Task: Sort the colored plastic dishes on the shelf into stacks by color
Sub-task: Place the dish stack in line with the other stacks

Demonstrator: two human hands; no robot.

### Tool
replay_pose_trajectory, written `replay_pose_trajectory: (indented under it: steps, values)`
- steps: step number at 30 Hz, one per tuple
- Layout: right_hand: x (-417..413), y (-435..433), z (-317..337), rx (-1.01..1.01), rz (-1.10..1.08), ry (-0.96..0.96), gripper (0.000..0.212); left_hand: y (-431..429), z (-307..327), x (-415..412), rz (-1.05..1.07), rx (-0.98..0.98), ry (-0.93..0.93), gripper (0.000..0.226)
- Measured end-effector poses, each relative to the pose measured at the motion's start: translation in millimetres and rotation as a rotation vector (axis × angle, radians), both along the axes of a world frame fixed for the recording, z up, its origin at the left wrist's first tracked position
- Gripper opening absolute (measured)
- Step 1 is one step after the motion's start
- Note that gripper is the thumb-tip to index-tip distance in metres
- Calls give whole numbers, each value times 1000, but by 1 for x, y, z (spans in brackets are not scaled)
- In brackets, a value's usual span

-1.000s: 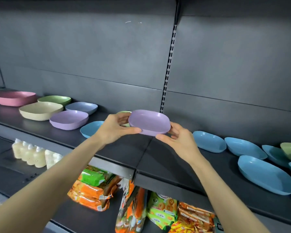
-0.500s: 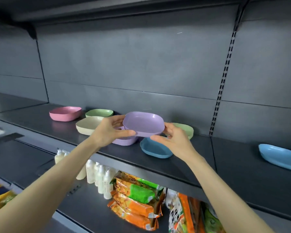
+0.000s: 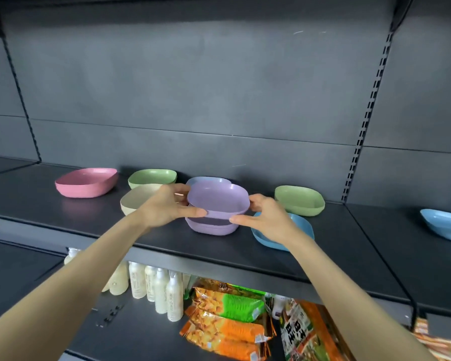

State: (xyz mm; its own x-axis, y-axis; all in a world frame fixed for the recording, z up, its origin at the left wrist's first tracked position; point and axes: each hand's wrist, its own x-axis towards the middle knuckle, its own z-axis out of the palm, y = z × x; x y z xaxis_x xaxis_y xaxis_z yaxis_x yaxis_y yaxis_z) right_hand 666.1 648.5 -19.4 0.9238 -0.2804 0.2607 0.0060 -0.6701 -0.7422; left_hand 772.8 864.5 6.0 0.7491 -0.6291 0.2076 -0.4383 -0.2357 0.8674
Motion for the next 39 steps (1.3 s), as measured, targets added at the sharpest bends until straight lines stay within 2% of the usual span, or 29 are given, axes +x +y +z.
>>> replay_pose_trajectory:
  steps: [3,6,8,12,16,20,21,24,26,31,39]
  values:
    - [9,-2,-3,-87,-42,67,64,-2,-4,11,-33,50,-10,36]
    - [14,-1,-4,-168,-60,82,57,-5,-7,20,-60,77,3,36]
    - [16,0,-5,-230,-84,86,62,-7,-8,25,-83,92,-5,36]
    - [19,0,-6,-289,-124,105,65,-8,-7,31,-99,172,-93,29]
    - [25,4,-7,-341,-168,141,65,-6,-9,44,-80,310,-207,47]
    - [27,10,-7,-358,-174,185,61,-4,-14,60,-103,421,-327,77]
    - [26,11,-7,-360,-175,201,61,-4,-15,63,-109,438,-354,77]
    - [25,15,-9,-376,-185,219,61,-3,-23,71,-137,456,-459,43]
    - [24,17,-11,-396,-206,234,61,-3,-27,76,-153,464,-516,34]
    - [22,23,-10,-424,-249,242,63,-6,-27,79,-126,550,-582,79]
    - [18,33,-10,-362,-231,244,77,-11,-23,77,-145,579,-541,82]
